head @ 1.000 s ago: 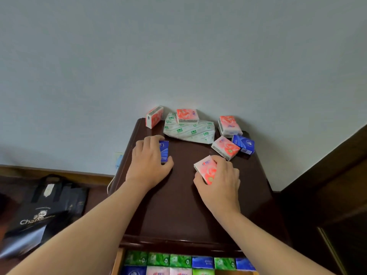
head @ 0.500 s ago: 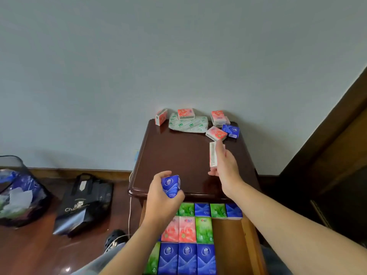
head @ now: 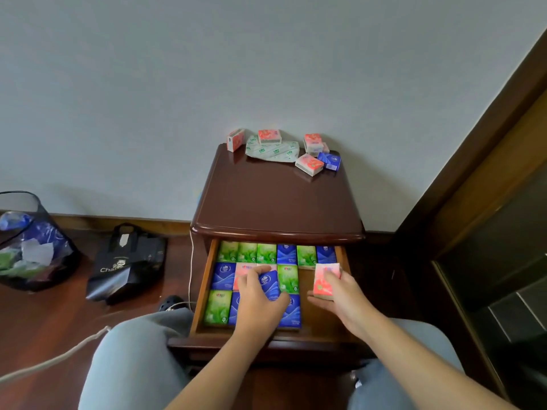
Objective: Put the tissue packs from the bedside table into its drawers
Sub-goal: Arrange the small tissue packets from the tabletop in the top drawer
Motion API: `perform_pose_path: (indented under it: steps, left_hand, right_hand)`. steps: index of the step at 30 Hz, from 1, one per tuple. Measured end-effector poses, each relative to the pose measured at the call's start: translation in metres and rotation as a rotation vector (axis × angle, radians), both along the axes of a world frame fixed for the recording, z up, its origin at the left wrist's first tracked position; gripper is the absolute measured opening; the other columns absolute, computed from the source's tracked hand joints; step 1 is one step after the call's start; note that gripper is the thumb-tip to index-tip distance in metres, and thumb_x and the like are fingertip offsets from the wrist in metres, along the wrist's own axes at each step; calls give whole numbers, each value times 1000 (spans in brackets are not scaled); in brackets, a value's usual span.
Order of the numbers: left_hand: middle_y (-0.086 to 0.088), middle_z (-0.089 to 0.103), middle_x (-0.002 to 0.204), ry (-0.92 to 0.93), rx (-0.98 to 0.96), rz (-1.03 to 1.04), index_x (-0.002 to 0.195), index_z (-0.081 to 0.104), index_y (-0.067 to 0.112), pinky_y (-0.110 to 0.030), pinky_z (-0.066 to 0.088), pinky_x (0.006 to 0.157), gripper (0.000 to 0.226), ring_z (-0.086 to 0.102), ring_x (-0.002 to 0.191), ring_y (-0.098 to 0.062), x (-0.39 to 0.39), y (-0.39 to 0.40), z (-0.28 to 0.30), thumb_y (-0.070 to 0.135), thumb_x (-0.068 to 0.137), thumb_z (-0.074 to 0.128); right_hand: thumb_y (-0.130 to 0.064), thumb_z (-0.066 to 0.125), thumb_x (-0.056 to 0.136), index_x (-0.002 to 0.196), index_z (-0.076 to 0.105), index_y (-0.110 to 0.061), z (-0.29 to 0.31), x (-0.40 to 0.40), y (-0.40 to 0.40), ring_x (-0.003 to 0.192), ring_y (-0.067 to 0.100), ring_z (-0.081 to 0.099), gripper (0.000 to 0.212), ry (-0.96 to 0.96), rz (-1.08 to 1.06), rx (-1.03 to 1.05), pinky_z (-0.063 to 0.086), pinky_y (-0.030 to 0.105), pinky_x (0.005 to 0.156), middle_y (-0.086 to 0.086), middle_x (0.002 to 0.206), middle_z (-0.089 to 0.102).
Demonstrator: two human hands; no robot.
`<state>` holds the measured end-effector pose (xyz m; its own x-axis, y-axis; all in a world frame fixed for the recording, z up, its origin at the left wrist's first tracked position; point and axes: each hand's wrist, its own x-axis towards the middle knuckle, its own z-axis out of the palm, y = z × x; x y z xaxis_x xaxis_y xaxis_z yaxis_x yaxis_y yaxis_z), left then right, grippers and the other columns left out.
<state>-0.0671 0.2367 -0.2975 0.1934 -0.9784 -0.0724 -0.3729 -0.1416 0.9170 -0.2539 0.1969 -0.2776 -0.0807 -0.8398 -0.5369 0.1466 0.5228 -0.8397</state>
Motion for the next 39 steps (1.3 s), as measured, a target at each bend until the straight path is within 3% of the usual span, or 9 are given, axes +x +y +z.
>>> perform_pose_path:
  steps: [2, 4, 10, 13, 17, 21, 24, 33, 39]
  left_hand:
    - [7, 40, 129, -35, -14, -11, 128, 49, 25, 9, 32, 78, 57, 32, 110, 33, -5, 8, -6, 17, 81, 82]
    - [9, 37, 128, -81, -60, -23, 127, 47, 29, 8, 34, 78, 59, 34, 112, 32, -5, 17, -11, 19, 81, 84]
    - [11, 35, 132, -77, -162, -48, 128, 44, 36, 10, 34, 81, 67, 34, 124, 22, -1, 20, -12, 19, 80, 87]
    - [9, 35, 134, -46, -176, -62, 129, 43, 35, 9, 35, 82, 70, 32, 127, 21, 1, 20, -13, 17, 79, 88]
    - [7, 38, 135, -14, -177, -65, 131, 43, 32, 8, 37, 83, 73, 34, 127, 20, 3, 19, -11, 15, 78, 90]
    - [17, 51, 127, 136, -110, -46, 136, 40, 34, -1, 48, 78, 80, 56, 115, 14, 5, 21, -3, 16, 77, 92]
    - [14, 60, 119, 238, -68, -41, 134, 40, 40, -9, 55, 72, 80, 68, 104, 3, 5, 21, -1, 19, 77, 92]
    - [9, 62, 123, 325, -16, -41, 131, 40, 44, -23, 62, 76, 81, 70, 107, -1, 6, 21, 1, 22, 74, 94]
    - [6, 69, 118, 362, -10, -13, 125, 45, 45, -22, 61, 71, 60, 73, 103, -6, 7, 17, -2, 17, 88, 82]
  right_hand:
    - [-15, 50, 109, 127, 58, -16, -15, 2, 1, 100, 29, 75, 19, 71, 21, 32, 66, 44, 77, 13, 116, 71]
    - [-20, 58, 107, 127, 60, -15, -31, 4, 2, 100, 25, 75, 21, 204, 40, 32, 66, 47, 80, 8, 115, 73]
    - [-37, 72, 98, 117, 60, -23, -58, 5, -5, 84, 13, 73, 27, 497, -84, -8, 62, 29, 56, -1, 108, 71]
    - [-32, 69, 100, 118, 64, -23, -67, 3, -16, 79, 12, 70, 20, 591, -72, 14, 65, 35, 67, -5, 98, 69]
    - [-19, 65, 102, 128, 66, -18, -77, 8, -27, 103, 26, 71, 26, 509, -68, 111, 65, 48, 87, 6, 115, 70]
    - [-20, 70, 99, 122, 70, -17, -82, 15, -34, 88, 22, 70, 23, 522, -149, 105, 66, 47, 79, 4, 103, 69]
    - [-25, 74, 97, 120, 69, -15, -82, 18, -35, 100, 29, 71, 26, 639, -157, 134, 65, 48, 83, 10, 115, 71]
    - [-27, 74, 97, 122, 71, -18, -75, 20, -36, 113, 30, 70, 26, 777, -133, 111, 58, 40, 84, 8, 124, 72]
    - [-26, 70, 100, 130, 70, -16, -70, 20, -31, 119, 29, 67, 32, 761, -88, 91, 57, 40, 89, 8, 130, 70]
